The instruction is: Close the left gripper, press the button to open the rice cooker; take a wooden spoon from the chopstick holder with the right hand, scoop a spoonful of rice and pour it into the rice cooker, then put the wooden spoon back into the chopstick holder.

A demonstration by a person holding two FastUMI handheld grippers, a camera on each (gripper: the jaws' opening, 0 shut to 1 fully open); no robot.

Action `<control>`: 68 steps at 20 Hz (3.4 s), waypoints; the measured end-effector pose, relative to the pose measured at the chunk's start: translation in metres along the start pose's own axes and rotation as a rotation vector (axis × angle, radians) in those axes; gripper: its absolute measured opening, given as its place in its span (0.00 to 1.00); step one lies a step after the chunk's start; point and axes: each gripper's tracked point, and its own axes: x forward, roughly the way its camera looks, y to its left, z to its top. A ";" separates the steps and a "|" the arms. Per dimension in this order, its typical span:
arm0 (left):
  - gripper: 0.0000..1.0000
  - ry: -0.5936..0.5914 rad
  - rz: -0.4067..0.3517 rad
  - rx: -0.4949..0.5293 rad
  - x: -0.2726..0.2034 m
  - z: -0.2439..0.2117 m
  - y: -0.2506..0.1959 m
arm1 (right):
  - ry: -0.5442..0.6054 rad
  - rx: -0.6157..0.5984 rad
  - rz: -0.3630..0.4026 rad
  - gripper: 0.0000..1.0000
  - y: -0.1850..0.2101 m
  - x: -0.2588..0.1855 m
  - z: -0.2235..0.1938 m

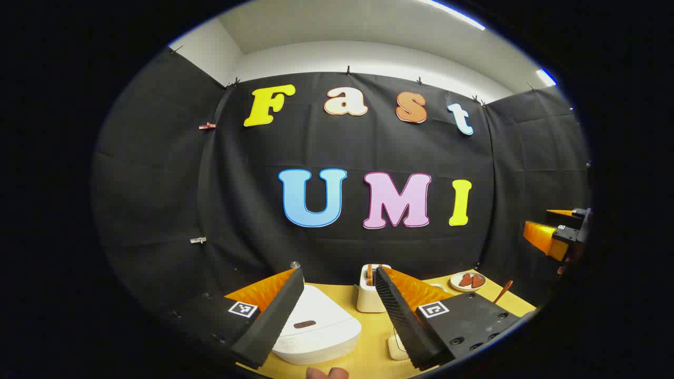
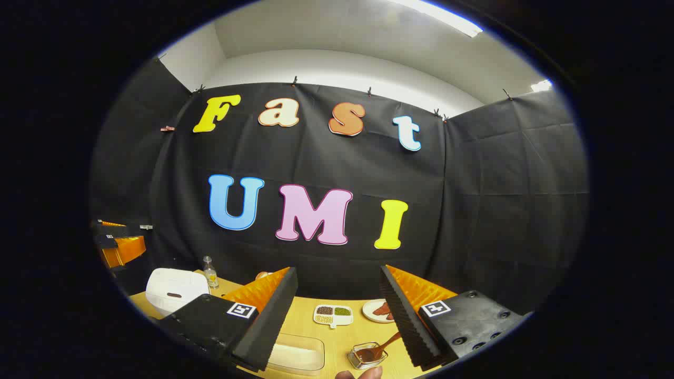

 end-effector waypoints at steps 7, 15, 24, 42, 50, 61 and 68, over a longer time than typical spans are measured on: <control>0.95 -0.002 -0.018 0.010 -0.007 0.000 -0.008 | 0.011 -0.004 0.003 0.98 -0.001 -0.008 -0.002; 0.95 -0.003 -0.008 0.012 -0.008 0.000 -0.001 | 0.006 -0.011 0.013 0.97 0.006 -0.011 0.002; 0.41 0.030 -0.200 0.014 -0.004 -0.011 -0.018 | 0.008 -0.025 0.006 0.98 0.007 -0.009 -0.001; 0.08 0.651 -0.539 0.024 0.106 -0.173 0.064 | 0.020 -0.059 -0.058 0.98 -0.017 -0.005 -0.010; 0.07 0.796 -0.526 0.055 0.113 -0.226 0.081 | 0.042 -0.046 -0.112 0.98 -0.037 -0.006 -0.020; 0.08 0.854 -0.524 0.086 0.112 -0.246 0.083 | 0.053 -0.043 -0.109 0.98 -0.036 -0.005 -0.025; 0.10 0.515 -0.378 0.213 0.135 -0.170 0.097 | 0.051 -0.047 -0.101 0.98 -0.037 -0.007 -0.026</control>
